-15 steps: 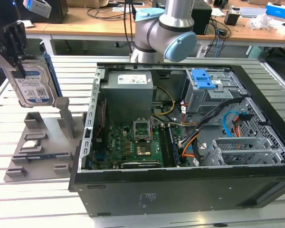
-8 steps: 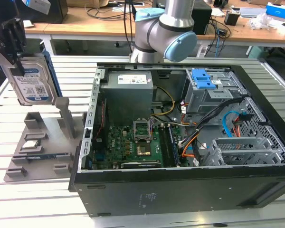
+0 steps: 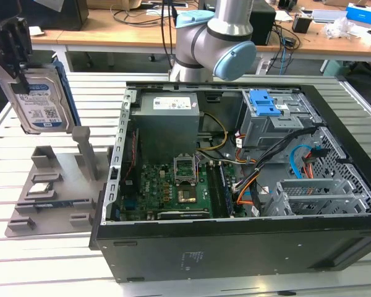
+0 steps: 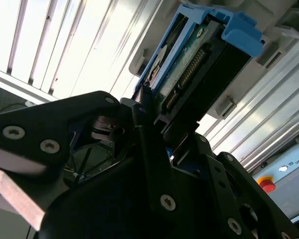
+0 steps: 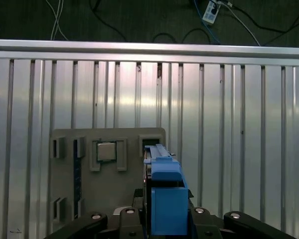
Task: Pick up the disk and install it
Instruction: 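Pick up the disk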
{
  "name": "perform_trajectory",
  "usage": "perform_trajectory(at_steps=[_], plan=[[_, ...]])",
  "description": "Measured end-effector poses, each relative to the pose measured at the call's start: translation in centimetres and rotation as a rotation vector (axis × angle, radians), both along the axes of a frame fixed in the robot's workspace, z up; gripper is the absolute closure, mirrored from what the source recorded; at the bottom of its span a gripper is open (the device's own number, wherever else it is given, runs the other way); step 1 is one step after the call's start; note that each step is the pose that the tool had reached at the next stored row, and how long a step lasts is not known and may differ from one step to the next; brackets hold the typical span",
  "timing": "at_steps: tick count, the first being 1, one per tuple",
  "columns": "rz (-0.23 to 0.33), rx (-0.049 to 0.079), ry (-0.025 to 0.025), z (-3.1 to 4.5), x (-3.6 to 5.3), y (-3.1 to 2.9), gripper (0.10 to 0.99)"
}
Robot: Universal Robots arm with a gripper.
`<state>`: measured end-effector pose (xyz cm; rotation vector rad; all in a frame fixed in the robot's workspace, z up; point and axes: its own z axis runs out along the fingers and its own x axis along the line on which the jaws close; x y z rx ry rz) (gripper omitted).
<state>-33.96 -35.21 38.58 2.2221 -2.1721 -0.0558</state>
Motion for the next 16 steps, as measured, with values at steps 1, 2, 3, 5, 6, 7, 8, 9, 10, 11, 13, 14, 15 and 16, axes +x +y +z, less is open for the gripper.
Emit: perform_trajectory(at_steps=[1, 2, 3, 5, 6, 7, 8, 9, 10, 11, 13, 14, 15, 16], plan=[[0.000, 0.000, 0.0001, 0.09, 0.00, 0.00, 0.722], [0.000, 0.000, 0.0000, 0.22, 0.00, 0.00, 0.722], [0.000, 0.000, 0.0000, 0.32, 0.00, 0.00, 0.722], [0.000, 0.000, 0.0000, 0.78, 0.01, 0.00, 0.722], [0.000, 0.000, 0.0001, 0.98, 0.01, 0.00, 0.722], [0.000, 0.000, 0.0001, 1.20, 0.02, 0.00, 0.722], [0.000, 0.000, 0.0002, 1.44, 0.02, 0.00, 0.722], [0.000, 0.000, 0.0001, 1.61, 0.02, 0.00, 0.722], [0.000, 0.000, 0.0001, 1.76, 0.02, 0.00, 0.722], [0.000, 0.000, 0.0001, 1.86, 0.02, 0.00, 0.722], [0.000, 0.000, 0.0001, 2.14, 0.02, 0.00, 0.722], [0.000, 0.000, 0.0002, 2.33, 0.03, 0.00, 0.722], [0.000, 0.000, 0.0001, 2.57, 0.03, 0.00, 0.722], [0.000, 0.000, 0.0001, 2.70, 0.03, 0.00, 0.722]])
